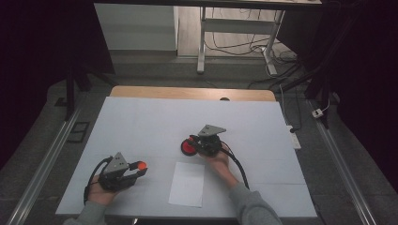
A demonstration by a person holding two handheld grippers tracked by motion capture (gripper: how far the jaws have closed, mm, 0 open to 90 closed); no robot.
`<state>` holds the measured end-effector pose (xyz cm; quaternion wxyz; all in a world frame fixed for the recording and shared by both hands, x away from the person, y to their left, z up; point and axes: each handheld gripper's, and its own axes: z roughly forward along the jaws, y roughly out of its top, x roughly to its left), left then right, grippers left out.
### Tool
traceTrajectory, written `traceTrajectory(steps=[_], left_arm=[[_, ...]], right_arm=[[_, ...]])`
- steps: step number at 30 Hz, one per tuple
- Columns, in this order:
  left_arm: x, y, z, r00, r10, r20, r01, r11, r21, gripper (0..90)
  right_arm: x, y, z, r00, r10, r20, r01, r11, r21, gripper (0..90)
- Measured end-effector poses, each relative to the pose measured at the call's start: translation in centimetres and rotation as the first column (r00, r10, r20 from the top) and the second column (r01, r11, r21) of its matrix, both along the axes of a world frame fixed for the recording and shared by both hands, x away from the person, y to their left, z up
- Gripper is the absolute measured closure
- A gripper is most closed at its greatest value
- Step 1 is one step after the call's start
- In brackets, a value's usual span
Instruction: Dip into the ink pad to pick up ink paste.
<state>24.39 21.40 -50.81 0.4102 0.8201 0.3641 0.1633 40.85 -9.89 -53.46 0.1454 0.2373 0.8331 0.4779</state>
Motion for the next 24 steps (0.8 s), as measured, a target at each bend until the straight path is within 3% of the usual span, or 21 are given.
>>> traceTrajectory(steps=[9,13,15,17,24], left_arm=[[0.0,0.0,0.0,1.0000,0.002,0.001,-0.002,1.0000,0.001,64.9],[0.0,0.1,0.1,1.0000,0.003,0.005,-0.003,1.0000,-0.002,64.9],[0.1,0.2,0.1,1.0000,0.005,0.004,-0.005,1.0000,-0.004,64.9],[0.2,0.2,0.0,1.0000,0.003,0.002,-0.003,1.0000,0.000,64.9],[0.3,0.2,0.0,1.0000,-0.001,0.005,0.001,1.0000,0.000,64.8]], right_arm=[[0.0,0.0,0.0,1.0000,-0.004,-0.003,0.004,1.0000,0.000,72.7],[0.3,-0.3,0.3,0.9993,0.013,-0.034,-0.012,0.9995,0.027,72.3],[0.2,-0.7,1.1,0.9996,0.018,-0.023,-0.016,0.9955,0.093,72.3],[-0.2,-0.8,2.1,0.9997,0.025,0.009,-0.025,0.9949,0.097,72.3],[-0.7,-1.0,2.8,0.9993,0.035,0.011,-0.036,0.9935,0.108,72.3]])
